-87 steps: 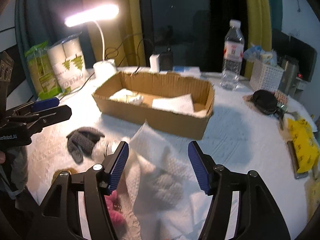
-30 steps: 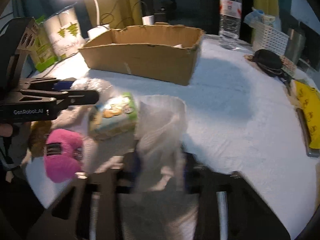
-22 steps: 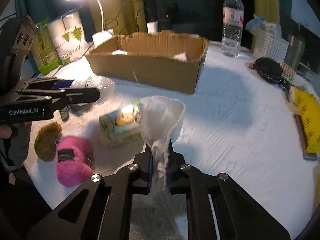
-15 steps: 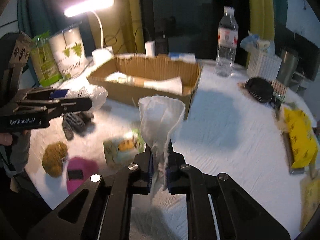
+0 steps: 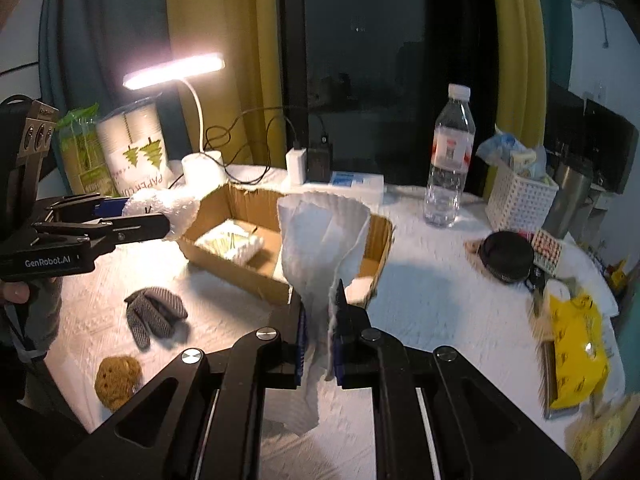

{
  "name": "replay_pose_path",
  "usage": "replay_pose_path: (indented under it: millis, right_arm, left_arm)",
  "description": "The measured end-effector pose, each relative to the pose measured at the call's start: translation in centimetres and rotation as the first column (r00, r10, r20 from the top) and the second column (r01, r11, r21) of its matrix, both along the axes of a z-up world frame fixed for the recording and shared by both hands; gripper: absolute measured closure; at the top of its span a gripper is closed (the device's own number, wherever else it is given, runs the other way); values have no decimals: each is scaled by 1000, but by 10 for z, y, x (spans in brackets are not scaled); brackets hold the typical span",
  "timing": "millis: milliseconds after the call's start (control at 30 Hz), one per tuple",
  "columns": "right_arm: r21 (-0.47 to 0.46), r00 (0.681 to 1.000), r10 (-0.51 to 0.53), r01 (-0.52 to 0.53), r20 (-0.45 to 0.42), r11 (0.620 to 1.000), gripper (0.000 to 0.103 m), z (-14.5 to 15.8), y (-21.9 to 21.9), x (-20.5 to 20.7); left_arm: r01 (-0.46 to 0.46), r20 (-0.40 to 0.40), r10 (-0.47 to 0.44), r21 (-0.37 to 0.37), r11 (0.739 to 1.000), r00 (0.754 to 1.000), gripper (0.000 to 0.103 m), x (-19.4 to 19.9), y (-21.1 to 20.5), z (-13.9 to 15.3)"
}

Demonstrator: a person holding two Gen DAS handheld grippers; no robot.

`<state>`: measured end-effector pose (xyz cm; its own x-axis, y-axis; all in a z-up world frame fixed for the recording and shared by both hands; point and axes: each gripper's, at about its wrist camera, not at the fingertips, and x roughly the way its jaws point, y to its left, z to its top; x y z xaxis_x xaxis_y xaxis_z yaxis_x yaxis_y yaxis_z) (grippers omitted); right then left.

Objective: Organize soft objects
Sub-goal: 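Carry the paper towel with the right gripper while the left gripper carries the bubble wrap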

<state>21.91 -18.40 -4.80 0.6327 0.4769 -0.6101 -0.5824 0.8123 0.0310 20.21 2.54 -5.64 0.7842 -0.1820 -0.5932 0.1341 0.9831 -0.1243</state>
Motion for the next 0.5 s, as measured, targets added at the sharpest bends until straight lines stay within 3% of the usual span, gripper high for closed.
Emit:
replay_pose_path:
  millis: [500]
  right_arm:
    - [13, 998, 7, -8, 65, 1000, 91, 22, 20, 33]
  left_arm:
    - [-72, 48, 72, 1, 997, 996, 53, 24, 37, 12]
